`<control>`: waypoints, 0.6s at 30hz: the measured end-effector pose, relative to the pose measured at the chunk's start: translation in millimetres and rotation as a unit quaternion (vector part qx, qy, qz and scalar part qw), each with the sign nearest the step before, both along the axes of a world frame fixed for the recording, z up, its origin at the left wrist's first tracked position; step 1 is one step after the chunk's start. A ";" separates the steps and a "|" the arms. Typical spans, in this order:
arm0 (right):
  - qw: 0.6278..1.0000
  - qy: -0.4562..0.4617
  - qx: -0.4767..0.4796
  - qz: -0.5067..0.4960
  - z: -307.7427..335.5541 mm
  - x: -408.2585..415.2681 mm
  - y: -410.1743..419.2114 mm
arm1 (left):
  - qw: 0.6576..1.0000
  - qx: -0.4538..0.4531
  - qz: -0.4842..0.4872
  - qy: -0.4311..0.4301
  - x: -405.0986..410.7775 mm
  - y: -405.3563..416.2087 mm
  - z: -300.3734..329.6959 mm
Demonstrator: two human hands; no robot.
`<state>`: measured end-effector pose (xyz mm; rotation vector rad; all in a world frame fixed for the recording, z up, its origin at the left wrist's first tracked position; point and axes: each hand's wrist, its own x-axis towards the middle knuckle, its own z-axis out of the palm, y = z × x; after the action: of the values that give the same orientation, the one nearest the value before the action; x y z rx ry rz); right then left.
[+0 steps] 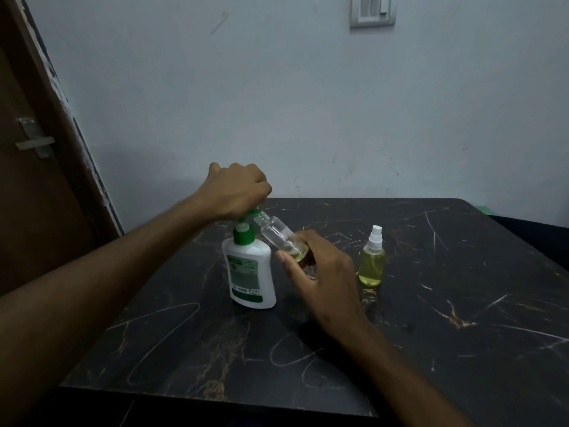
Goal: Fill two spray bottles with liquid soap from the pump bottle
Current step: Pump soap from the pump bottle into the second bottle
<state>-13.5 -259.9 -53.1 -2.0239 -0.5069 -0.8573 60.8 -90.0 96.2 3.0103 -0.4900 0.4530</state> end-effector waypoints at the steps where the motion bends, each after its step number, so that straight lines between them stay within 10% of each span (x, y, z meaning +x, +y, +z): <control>1: 1.000 -0.001 0.000 -0.001 0.2 -0.2 -0.2 | 1.000 0.006 -0.002 -0.001 0.0 -1.0 -0.5; 18: 1.000 0.000 0.006 0.001 0.0 -0.7 -0.3 | 1.000 0.012 -0.004 -0.006 1.1 0.2 -6.8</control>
<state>-14.2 -260.2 -53.2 -2.0130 -0.5027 -0.8580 61.9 -89.8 89.3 3.0295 -0.5108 0.4684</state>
